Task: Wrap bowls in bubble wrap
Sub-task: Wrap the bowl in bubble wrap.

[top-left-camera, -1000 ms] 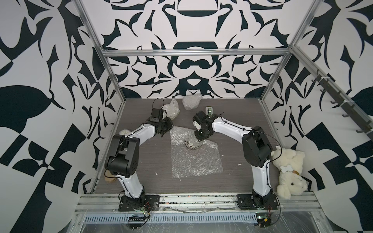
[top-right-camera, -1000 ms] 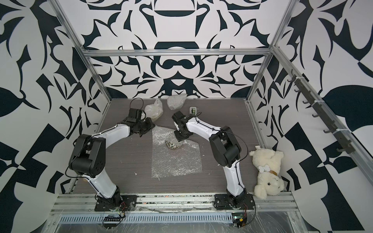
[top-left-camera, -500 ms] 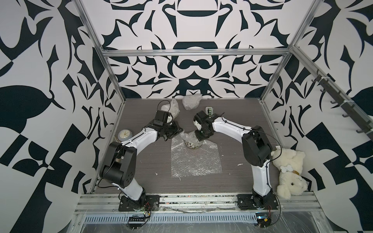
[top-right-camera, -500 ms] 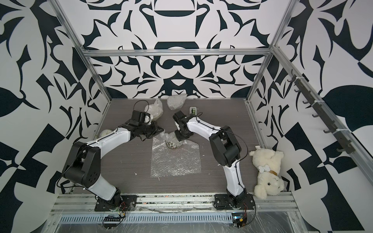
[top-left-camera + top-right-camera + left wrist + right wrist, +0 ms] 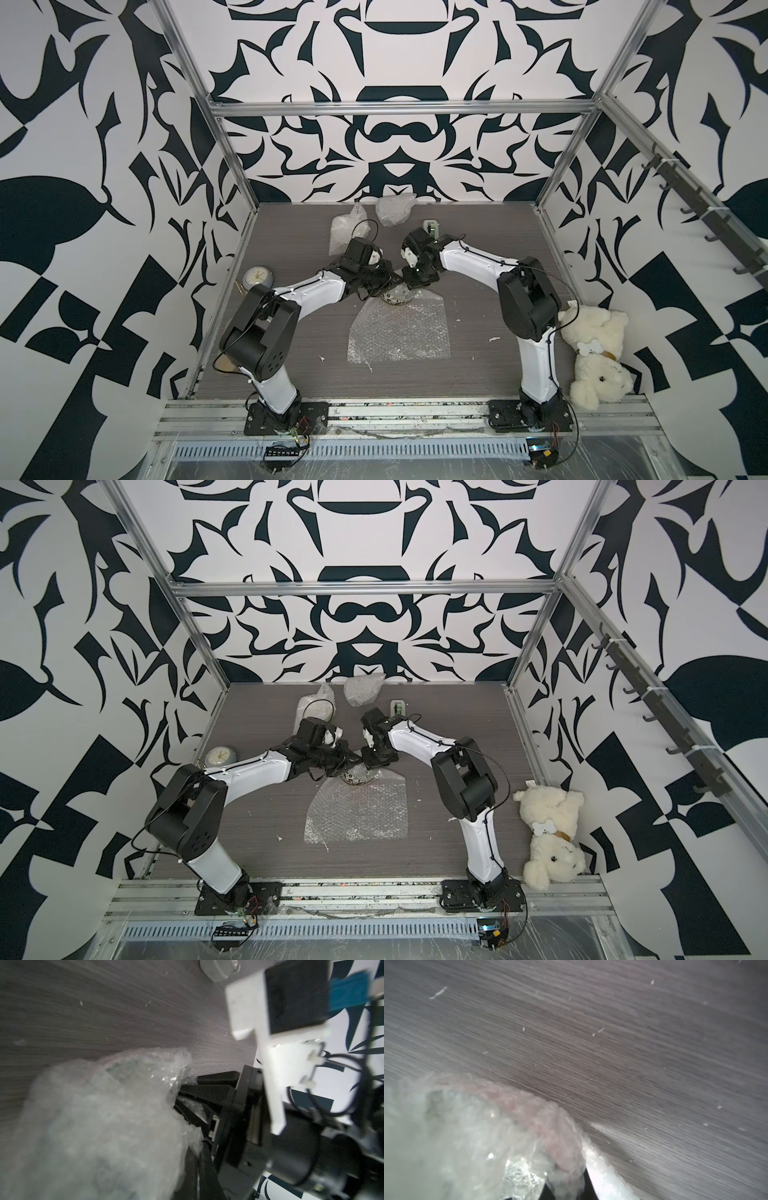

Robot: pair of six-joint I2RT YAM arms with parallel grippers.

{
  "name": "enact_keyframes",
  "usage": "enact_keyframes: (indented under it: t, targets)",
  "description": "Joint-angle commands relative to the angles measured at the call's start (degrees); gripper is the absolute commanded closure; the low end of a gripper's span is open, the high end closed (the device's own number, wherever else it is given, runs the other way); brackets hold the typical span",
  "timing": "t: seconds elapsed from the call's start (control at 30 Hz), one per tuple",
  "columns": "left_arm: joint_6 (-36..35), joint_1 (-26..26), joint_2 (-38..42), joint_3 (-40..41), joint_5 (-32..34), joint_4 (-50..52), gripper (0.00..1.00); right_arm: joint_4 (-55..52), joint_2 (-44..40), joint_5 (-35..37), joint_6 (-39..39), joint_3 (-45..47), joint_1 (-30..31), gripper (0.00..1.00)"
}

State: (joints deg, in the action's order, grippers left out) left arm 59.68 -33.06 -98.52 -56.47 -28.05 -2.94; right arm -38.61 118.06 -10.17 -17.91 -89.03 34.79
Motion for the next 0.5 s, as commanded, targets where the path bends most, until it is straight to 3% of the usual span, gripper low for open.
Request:
enact_keyframes:
  t: [0.0,0.27,0.47]
  targets:
    - [0.81,-2.49,-3.06,1.10,-1.83,-1.98,1.00,4.06,-0.02,-3.23,-3.52,0.98,-0.29,1.00]
    - [-2.52,-2.61,-6.15,1.73,1.02,1.69,0.98,3.98,-1.15,-4.86,-4.19,1.84,-0.63,0.99]
    - [-4.38,-2.62,-7.21,0.06,1.97,4.26,0.98,3.18,-2.76,-10.18,-3.56,2.90,-2.03,0.75]
